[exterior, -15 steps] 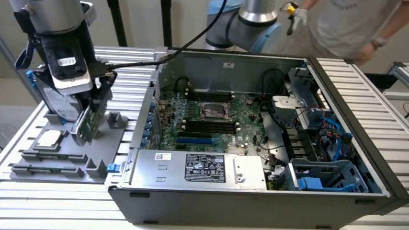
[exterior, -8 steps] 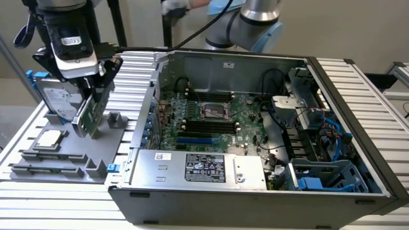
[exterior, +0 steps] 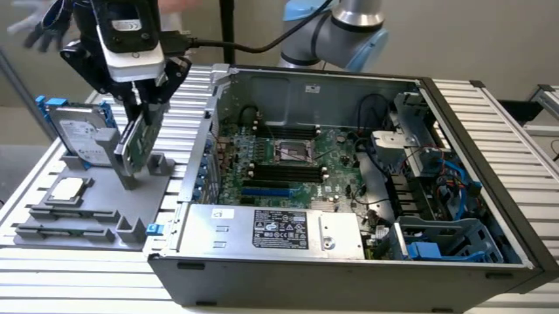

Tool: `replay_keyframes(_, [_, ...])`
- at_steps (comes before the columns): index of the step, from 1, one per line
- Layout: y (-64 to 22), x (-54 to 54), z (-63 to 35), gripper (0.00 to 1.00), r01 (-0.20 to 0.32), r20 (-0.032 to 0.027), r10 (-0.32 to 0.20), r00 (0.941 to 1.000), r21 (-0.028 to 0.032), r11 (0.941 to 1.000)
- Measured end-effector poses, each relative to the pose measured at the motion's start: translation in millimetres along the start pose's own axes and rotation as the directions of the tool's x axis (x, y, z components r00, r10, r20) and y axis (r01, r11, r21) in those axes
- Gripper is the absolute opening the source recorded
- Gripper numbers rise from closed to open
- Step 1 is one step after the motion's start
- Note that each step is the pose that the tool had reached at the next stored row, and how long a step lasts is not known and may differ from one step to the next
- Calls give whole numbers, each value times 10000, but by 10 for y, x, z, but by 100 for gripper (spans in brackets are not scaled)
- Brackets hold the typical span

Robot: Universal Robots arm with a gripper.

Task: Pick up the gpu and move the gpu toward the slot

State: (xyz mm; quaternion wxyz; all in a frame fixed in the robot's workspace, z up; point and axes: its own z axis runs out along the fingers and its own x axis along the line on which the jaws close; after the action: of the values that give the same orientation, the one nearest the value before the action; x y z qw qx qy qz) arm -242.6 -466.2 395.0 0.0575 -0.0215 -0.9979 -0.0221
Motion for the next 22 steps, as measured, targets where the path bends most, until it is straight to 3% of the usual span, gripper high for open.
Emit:
replay_keyframes(8, [9, -332, -310, 27, -11, -233, 11, 9997, 10, 10000])
replay_keyframes(12, [16, -504, -390, 27, -14, -318, 15, 9995, 14, 10000])
replay_keyframes(16, [23, -684, -424, 27, -16, -359, 16, 9994, 15, 10000])
replay_keyframes(22, [35, -952, -455, 27, -17, -365, 18, 9993, 16, 10000])
